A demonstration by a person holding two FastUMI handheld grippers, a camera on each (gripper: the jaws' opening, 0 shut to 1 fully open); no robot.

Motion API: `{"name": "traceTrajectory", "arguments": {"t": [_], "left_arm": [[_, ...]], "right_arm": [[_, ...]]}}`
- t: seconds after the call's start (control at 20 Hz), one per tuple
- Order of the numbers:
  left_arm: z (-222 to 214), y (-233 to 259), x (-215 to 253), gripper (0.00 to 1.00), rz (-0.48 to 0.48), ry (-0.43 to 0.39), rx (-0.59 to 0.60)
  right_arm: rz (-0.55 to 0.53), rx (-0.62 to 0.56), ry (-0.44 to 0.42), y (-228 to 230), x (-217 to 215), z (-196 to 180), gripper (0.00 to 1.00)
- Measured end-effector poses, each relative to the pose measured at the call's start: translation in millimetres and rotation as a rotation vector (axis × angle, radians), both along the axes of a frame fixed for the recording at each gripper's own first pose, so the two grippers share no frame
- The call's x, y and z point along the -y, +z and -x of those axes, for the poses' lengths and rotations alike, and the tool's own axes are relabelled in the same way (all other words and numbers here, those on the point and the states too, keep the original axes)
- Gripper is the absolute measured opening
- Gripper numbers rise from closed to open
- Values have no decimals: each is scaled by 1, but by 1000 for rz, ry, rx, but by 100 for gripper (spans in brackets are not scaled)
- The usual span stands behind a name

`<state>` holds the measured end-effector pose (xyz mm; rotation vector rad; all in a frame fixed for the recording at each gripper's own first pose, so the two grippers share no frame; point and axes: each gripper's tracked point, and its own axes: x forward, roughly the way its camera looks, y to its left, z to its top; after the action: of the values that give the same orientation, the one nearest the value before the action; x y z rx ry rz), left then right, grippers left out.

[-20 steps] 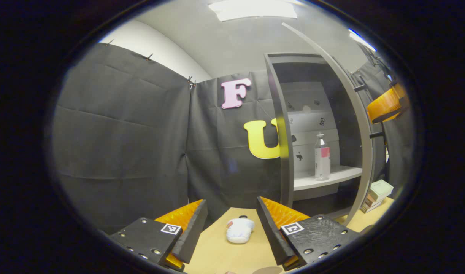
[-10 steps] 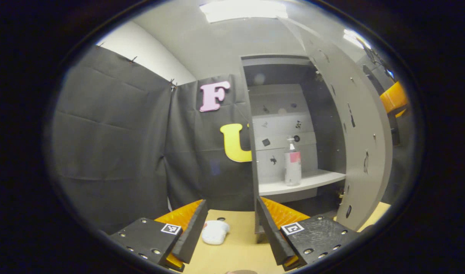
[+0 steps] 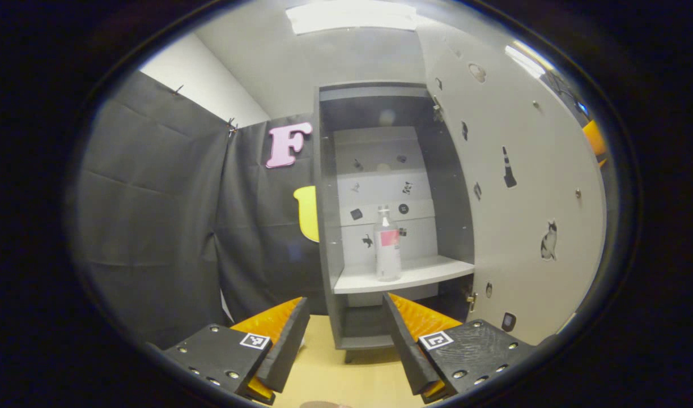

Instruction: Open the cabinet door with the right hand, grasp the bottle in the cabinet with the left hand and place it on the coaster, then close the cabinet door with the right hand.

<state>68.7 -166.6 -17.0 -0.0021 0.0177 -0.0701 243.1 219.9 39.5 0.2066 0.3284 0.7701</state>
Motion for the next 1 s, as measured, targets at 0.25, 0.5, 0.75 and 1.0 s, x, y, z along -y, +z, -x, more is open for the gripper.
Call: {"name": "traceTrajectory", "arguments": {"t": [0.25, 0.5, 0.75, 1.0], "left_arm": [[12, 6, 36, 78, 12, -33, 4], [26, 14, 44, 80, -2, -21, 23], [36, 19, 47, 78, -11, -2, 31], [41, 31, 49, 78, -31, 3, 35]], "right_arm": [[-9, 2, -55, 0, 7, -7, 15], [-4, 31, -100, 0, 16, -15, 15], [-3, 39, -160, -1, 20, -21, 15], [69, 73, -137, -4, 36, -19, 19]]}}
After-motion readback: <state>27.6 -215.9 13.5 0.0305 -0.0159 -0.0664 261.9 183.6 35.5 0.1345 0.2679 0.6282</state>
